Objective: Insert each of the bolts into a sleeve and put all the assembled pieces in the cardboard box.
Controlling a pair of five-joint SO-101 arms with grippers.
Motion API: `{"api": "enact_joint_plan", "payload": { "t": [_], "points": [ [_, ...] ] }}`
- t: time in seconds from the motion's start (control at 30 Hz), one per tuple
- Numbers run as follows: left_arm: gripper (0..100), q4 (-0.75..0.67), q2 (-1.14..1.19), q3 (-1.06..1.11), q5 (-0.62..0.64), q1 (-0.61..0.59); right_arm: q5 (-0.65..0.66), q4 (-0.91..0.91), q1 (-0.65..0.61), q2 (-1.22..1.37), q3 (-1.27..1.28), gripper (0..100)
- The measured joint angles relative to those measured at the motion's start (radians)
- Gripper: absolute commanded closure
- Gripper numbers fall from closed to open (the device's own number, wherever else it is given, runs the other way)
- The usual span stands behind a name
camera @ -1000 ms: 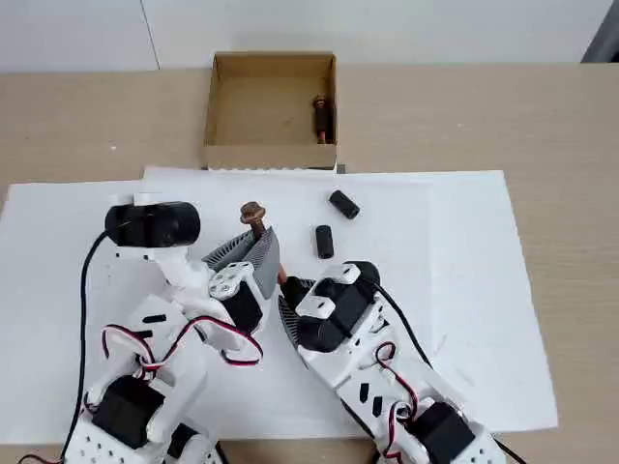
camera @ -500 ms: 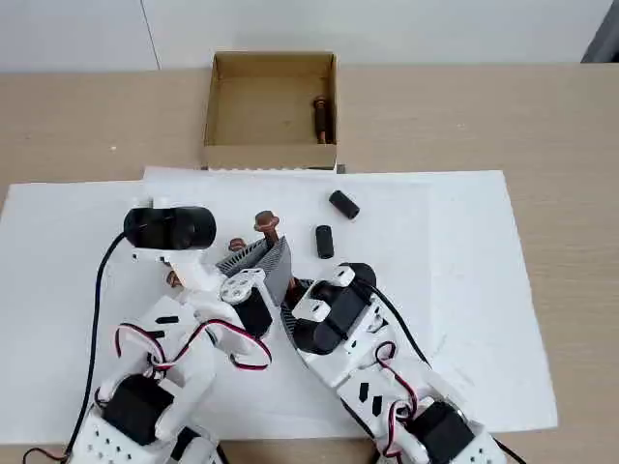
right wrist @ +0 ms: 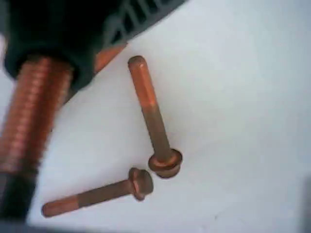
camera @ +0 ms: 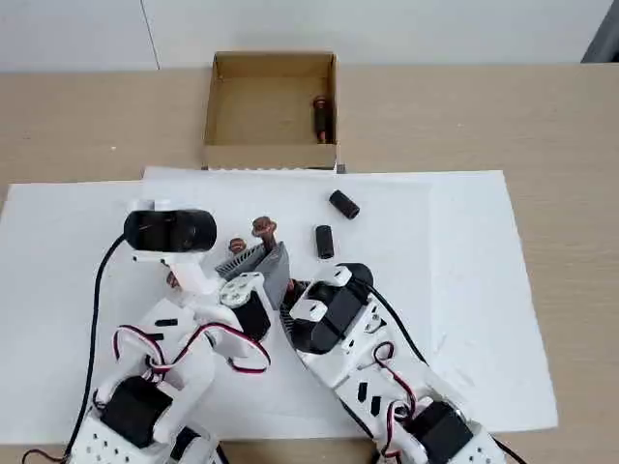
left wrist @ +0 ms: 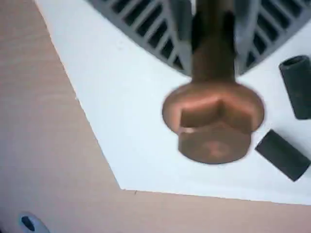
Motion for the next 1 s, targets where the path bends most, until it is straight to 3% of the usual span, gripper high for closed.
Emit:
{"api": "enact_joint_plan", "payload": {
  "t": [0.33,0.5,1.0],
  "points": [
    [99,0.069,-0.163,0.005,-0.021,0.005,0.0,0.0,-0.002,-0.002,-0.003,99.5],
    [99,0.149,-0.206,0.015,-0.031,0.061,0.003,0.0,0.002,0.0,-0.002,99.5],
    [99,0.089,-0.207,0.149,-0.077,0.092,0.003,0.002,-0.002,0.002,0.0,99.5]
  ]
}}
